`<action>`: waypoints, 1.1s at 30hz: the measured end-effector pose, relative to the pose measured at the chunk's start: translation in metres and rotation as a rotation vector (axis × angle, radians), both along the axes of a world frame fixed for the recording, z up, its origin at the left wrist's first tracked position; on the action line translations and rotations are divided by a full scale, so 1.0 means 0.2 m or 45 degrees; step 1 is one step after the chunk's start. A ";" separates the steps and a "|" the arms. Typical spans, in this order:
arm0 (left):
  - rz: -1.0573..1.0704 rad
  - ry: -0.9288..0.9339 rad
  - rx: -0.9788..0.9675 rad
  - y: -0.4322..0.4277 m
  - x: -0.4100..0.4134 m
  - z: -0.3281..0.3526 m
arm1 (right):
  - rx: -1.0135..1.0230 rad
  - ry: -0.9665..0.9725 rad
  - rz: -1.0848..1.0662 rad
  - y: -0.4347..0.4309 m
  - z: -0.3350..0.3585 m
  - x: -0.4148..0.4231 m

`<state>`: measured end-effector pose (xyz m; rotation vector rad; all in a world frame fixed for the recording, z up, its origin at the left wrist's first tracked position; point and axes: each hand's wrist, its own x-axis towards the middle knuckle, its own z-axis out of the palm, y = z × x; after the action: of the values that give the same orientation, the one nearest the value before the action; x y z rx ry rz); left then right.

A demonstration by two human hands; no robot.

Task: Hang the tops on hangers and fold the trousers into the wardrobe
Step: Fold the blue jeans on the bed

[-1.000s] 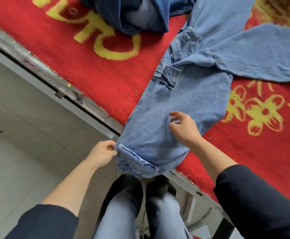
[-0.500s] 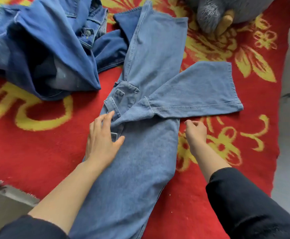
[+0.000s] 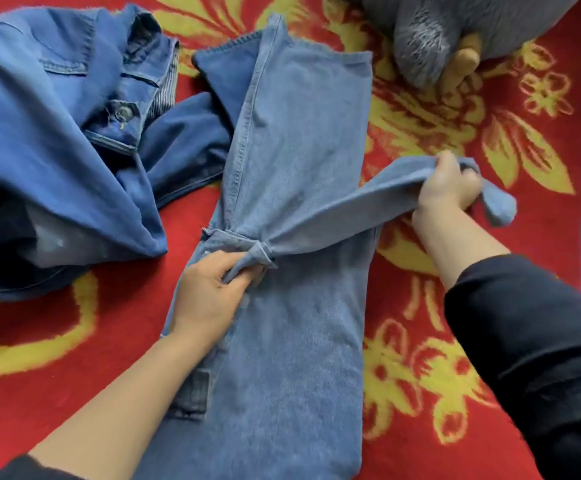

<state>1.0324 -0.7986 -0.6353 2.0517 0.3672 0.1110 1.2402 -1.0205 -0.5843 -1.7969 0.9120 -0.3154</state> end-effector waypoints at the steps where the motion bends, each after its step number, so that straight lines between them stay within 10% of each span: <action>1: 0.062 -0.010 -0.058 0.01 0.01 0.01 | -0.161 -0.029 0.111 0.06 0.06 0.08; 7: 0.273 0.071 -0.258 0.14 0.08 -0.04 | -0.307 -0.153 0.891 0.65 0.17 0.51; 13: 0.298 0.213 -0.425 0.23 0.08 -0.10 | -0.497 0.460 1.551 0.87 -0.19 0.36; 25: 0.012 0.567 -0.034 0.26 -0.08 -0.04 | -0.780 0.497 1.616 0.55 -0.31 -0.29; 30: -0.313 0.704 -0.389 0.33 -0.28 0.01 | -0.752 0.632 1.616 0.34 -0.29 -0.83; 33: 0.031 0.488 -0.454 0.33 -0.40 0.00 | -0.840 0.750 1.559 0.20 -0.26 -1.14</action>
<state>0.9530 -0.7334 -0.6363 1.7077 0.6024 -0.3170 1.0123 -0.9804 -0.6365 -2.7639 -0.1143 0.8193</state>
